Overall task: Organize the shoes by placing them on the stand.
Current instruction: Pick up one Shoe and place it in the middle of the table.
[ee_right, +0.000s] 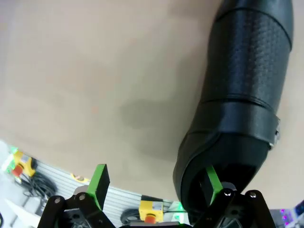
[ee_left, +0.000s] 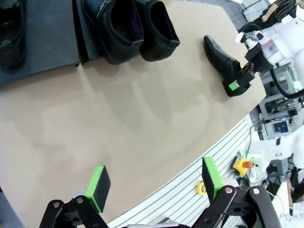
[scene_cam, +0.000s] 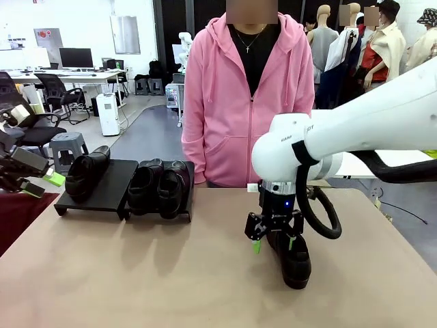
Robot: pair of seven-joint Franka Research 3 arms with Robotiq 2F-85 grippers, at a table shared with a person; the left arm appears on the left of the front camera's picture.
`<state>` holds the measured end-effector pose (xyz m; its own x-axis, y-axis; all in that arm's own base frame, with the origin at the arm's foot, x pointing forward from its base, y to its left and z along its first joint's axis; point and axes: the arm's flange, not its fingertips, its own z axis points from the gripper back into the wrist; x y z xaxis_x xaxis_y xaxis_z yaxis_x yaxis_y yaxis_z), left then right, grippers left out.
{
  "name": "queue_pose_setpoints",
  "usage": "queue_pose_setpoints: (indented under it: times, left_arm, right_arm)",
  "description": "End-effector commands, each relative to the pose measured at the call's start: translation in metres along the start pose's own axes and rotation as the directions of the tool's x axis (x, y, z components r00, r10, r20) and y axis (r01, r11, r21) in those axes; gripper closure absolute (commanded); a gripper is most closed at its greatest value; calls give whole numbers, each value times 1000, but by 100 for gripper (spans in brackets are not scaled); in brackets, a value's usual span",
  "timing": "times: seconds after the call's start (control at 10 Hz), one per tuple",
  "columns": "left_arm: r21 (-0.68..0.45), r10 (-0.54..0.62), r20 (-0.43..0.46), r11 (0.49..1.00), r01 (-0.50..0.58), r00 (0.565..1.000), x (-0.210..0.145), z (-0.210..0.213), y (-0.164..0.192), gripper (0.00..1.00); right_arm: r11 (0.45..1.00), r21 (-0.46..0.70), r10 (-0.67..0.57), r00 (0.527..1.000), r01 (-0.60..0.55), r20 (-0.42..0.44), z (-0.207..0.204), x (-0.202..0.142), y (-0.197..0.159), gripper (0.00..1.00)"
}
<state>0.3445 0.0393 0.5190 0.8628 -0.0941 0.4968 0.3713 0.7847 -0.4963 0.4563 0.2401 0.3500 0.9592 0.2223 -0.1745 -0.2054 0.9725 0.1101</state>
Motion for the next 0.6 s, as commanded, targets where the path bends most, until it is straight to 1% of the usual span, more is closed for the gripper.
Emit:
queue_pose_setpoints:
  times: [0.0, 0.2, 0.3, 0.4, 0.5]
  left_arm:
    - [-23, -15, 17, 1000, 16, 1000, -1, -1, 2, 0]
    - [-23, -15, 17, 1000, 16, 1000, -1, -1, 2, 0]
    - [-23, -15, 17, 1000, 16, 1000, -1, -1, 2, 0]
    - [-23, -15, 17, 1000, 16, 1000, -1, -1, 2, 0]
    - [-23, -15, 17, 1000, 16, 1000, -1, -1, 2, 0]
  right_arm:
    - [996, -43, -84, 996, 84, -9, -5, 3, 10, 0]
    - [996, -56, -78, 996, 76, -34, -12, 9, 14, 0]
    - [997, -61, -52, 997, 49, -54, -12, 6, 11, 12]
    - [997, -64, -50, 997, 47, -52, -13, 5, 11, 69]
    - [996, -68, -64, 997, 60, -50, -13, 4, 10, 100]
